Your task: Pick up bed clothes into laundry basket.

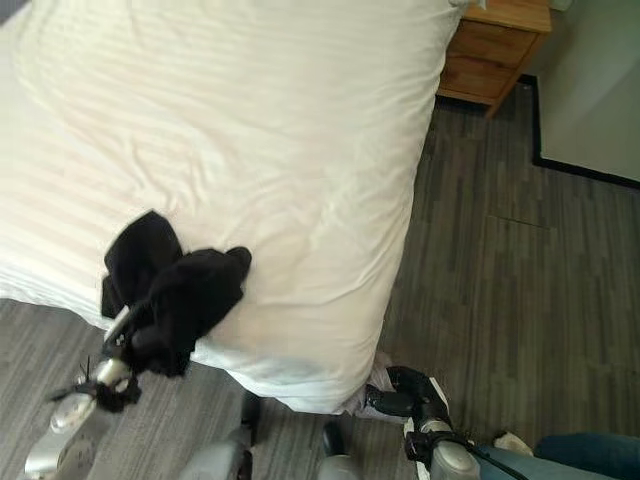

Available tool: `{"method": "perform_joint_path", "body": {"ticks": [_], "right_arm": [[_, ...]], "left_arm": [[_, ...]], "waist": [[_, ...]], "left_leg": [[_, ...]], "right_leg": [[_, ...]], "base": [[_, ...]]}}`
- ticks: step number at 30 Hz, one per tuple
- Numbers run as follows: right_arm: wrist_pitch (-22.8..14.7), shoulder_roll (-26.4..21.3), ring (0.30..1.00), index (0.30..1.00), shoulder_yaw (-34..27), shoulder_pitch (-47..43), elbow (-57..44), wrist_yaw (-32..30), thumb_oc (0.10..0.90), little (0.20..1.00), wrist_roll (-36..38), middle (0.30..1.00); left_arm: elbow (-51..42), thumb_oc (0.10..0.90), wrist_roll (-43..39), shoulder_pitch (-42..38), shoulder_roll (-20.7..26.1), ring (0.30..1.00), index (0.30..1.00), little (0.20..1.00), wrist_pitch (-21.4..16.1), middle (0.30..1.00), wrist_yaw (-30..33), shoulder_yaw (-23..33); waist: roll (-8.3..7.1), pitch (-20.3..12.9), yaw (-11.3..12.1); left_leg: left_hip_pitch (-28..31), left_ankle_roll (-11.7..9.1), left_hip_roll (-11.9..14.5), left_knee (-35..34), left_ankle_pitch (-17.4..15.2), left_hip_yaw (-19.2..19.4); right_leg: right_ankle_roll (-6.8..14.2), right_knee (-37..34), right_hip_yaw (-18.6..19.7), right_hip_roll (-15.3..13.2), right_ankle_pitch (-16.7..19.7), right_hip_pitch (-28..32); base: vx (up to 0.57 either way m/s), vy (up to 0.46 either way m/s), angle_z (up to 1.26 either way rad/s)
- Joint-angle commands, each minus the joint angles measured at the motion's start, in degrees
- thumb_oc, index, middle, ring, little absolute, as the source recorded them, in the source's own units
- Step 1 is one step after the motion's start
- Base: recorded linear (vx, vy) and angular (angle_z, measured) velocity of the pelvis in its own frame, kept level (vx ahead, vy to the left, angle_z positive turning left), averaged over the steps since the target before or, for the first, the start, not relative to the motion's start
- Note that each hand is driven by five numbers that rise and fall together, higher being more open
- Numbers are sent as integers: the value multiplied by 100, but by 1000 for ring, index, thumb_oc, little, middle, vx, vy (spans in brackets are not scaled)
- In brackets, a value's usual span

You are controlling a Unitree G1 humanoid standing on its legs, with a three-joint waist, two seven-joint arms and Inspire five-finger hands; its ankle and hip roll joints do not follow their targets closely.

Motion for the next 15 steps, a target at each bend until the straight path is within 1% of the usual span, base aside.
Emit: {"method": "perform_joint_path", "body": {"ticks": [1,6,11,12,13,15], "right_arm": [[-440,-193,300,300,-69,431,-640,276,400,300,361,300],[-451,-165,300,300,-20,495,-786,286,400,300,500,300],[-417,-101,300,300,21,583,-965,284,400,300,462,300],[-419,-119,300,300,3,614,-991,264,400,300,316,300],[-573,128,300,300,89,-517,-603,-742,400,300,442,300],[-545,163,300,300,83,-507,-572,-783,400,300,448,300]], "left_arm": [[-385,400,-361,39,101,300,300,300,-105,300,-506,-213],[-536,400,-236,-189,169,300,300,300,-157,300,-538,-516],[-520,400,-118,-238,62,300,300,300,-199,300,-467,-573],[-509,400,-47,-251,76,300,300,300,-212,300,-456,-563],[1086,400,2189,-589,-1260,300,300,300,-729,300,1577,876],[1121,400,2204,-546,-1270,300,300,300,-721,300,1579,887]], "waist": [[-382,-704,138],[-436,-771,70],[-469,-816,48],[-478,-820,34],[-205,-573,-157],[-214,-585,-145]], "left_leg": [[-130,14,63,37,-275,-109],[-80,29,58,22,-322,-52],[-69,59,43,13,-358,-5],[-65,70,29,6,-368,7],[1006,134,91,6,-983,644],[1008,139,85,6,-992,615]], "right_leg": [[164,58,147,-219,190,-62],[195,67,208,-238,218,-72],[220,76,271,-274,237,-96],[238,87,286,-288,251,-120],[-99,445,-736,42,579,-636],[-103,417,-757,33,570,-598]], "base": [[4,-16,3],[-2,3,-2],[-8,18,-5],[0,0,0],[2,13,-6],[18,-9,-10]]}}
